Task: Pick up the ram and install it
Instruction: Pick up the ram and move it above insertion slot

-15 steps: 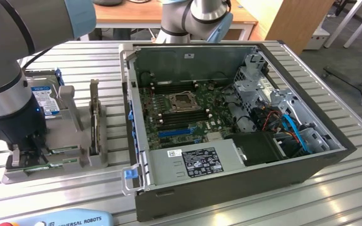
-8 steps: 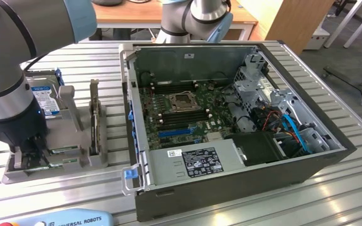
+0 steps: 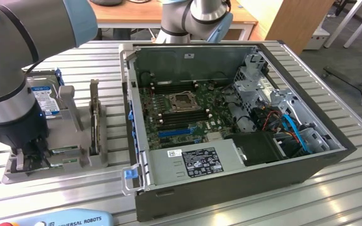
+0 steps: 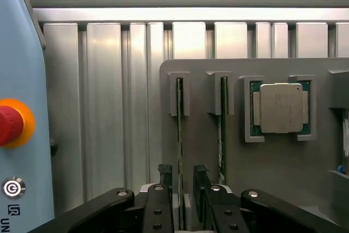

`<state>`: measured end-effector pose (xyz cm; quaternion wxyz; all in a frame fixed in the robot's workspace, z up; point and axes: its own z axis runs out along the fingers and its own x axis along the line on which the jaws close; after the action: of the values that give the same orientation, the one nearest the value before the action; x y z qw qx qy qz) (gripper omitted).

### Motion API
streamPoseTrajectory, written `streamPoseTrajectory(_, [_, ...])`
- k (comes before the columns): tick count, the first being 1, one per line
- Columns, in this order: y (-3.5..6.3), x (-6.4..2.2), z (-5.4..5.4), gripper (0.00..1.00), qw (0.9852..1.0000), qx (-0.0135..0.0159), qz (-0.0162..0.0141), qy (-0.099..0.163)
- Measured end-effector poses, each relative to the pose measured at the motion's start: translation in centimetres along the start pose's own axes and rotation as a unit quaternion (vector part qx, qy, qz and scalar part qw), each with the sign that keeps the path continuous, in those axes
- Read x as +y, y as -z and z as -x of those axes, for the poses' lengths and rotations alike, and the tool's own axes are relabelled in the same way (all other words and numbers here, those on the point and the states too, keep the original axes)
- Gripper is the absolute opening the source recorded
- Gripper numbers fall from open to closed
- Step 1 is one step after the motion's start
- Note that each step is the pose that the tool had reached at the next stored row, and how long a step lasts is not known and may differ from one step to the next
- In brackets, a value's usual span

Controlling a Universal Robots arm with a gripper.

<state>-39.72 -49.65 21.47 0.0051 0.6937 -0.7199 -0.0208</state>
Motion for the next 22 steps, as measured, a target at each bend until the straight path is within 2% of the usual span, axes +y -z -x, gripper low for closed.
streamPoseTrajectory(12, [-0.82,-0.03,-0.02,0.29,1.0000,0.0001,0.0000,0.001])
streamPoseTrajectory(22, [-0.97,-0.09,0.00,0.29,1.0000,0.0008,0.0001,0.007])
